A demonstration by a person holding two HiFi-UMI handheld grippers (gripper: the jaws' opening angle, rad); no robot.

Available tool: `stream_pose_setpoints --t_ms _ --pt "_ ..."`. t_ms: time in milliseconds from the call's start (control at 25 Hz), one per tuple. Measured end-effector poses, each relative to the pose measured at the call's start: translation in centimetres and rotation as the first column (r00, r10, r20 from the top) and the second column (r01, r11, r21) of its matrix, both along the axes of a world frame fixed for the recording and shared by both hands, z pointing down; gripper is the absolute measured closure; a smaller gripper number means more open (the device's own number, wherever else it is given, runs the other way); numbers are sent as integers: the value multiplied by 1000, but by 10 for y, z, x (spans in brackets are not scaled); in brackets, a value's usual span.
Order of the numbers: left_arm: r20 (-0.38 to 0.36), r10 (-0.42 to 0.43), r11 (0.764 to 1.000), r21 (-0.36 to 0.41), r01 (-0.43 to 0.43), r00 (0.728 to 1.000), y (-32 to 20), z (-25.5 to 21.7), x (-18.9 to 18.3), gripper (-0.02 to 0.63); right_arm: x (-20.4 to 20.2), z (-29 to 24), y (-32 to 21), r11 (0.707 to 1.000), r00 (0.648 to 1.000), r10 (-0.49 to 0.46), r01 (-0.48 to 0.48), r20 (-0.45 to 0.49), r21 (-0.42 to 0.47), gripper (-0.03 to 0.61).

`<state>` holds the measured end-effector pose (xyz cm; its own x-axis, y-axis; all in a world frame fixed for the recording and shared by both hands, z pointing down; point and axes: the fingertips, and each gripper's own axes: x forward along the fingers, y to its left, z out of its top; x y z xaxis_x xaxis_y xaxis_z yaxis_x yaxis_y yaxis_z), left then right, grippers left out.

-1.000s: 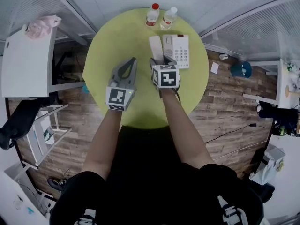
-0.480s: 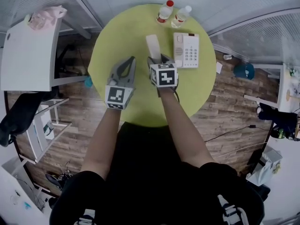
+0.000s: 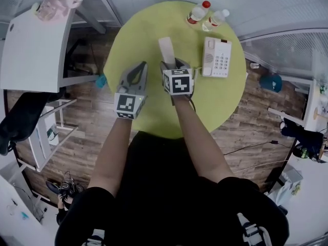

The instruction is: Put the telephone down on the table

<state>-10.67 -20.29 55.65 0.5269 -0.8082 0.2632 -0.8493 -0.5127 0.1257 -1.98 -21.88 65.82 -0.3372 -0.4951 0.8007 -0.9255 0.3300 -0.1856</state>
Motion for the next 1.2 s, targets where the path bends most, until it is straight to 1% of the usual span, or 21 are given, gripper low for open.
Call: stream_pose_setpoints --t_ms 480,640,800,960,1200 --pt "-7 -72 995 -64 71 997 -5 42 -50 601 -50 45 -6 997 998 -55 54 -28 -46 357" --pt "0 -84 990 -113 84 996 -3 57 -60 601 -66 62 -4 995 997 -71 69 -24 -76 357" --pt "-8 -94 989 -115 92 996 -3 66 -65 601 -80 77 0 992 996 -87 84 -20 -99 357" --pt "-4 -100 985 -140 99 995 2 77 -73 601 -90 93 3 988 995 -98 95 -16 -118 357" --pt "4 -123 979 -166 122 992 4 89 -90 601 -100 111 7 984 993 -116 111 -35 -139 357"
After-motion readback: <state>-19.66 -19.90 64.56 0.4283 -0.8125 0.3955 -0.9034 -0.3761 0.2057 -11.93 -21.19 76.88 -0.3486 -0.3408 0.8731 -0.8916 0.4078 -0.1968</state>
